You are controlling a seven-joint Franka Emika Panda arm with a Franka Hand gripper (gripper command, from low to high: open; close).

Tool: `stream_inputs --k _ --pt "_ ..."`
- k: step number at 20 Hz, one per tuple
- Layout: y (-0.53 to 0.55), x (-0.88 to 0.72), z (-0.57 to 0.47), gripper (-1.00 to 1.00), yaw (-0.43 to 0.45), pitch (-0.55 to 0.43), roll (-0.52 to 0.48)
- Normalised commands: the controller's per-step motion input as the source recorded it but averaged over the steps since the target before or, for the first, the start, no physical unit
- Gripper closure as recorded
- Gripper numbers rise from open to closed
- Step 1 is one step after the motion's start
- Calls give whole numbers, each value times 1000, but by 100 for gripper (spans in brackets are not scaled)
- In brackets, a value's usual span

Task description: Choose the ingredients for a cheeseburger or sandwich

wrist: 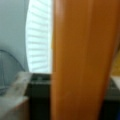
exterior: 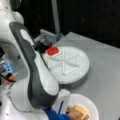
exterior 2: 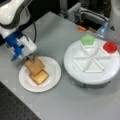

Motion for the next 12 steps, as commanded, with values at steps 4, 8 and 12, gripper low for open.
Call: stream_inputs --k 4,8,12 --pt "164 -31 -70 100 14 -123 -91" --pt "145 -57 -61 100 1 -117 -86" --pt "116 -56 -70 100 -7 -122 -96"
